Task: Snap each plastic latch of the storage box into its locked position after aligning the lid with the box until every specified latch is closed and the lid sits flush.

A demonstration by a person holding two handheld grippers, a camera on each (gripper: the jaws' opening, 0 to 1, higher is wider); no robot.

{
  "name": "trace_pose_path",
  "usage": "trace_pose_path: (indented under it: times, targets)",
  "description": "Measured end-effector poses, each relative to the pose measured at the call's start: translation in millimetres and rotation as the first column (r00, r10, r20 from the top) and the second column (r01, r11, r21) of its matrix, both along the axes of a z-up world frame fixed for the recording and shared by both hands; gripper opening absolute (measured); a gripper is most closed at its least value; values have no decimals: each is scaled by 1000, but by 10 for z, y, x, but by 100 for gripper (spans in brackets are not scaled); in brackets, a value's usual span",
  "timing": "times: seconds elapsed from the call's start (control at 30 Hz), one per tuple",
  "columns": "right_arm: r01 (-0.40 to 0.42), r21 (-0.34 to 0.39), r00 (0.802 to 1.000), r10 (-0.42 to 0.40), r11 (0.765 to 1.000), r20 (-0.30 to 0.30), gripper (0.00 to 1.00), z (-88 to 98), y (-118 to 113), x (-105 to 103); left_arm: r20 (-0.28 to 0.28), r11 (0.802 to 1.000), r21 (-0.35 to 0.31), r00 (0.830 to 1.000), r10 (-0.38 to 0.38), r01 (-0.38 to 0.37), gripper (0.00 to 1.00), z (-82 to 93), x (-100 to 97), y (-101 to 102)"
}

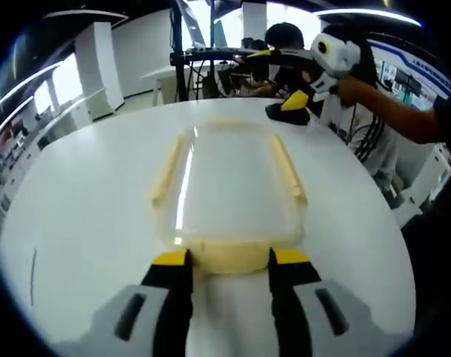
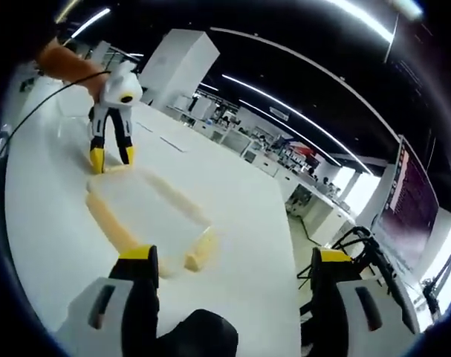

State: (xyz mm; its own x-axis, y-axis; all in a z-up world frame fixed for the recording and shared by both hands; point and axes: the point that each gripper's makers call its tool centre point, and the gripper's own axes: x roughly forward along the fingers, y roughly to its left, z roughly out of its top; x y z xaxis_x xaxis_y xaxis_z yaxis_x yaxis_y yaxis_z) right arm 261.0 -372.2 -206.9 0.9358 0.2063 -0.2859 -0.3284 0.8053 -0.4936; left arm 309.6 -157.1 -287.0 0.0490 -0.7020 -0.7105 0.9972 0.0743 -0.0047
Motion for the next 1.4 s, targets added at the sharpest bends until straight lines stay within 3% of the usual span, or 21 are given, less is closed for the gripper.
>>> trace_pose_path:
  times: [0.2,0.33,0.57,1.13,1.4]
  targets:
    - [-12,-12,1000,12,1000,-9,83,-8,18,24,0,1000,-1,1000,0,0,39,0,1,2]
    - [-16,-15,1000,15,1000,-11,75,-8,21,30,0,1000,-1,1000,0,0,39,0,1,3]
    - [-45,-17,999,45,999,-11,74,31,46,71,-1,1000,2,1000,-1,1,39,0,-1,6]
    - [-155,-147,980,133,977,-148,77,-116,-92,184,-2,1000,8,1000,1,-1,39,6,-6,8]
    - [-215,-149,963,184,965,-198,77,-119,-65,217,-2,1000,5,1000,1,-1,39,6,-5,-2]
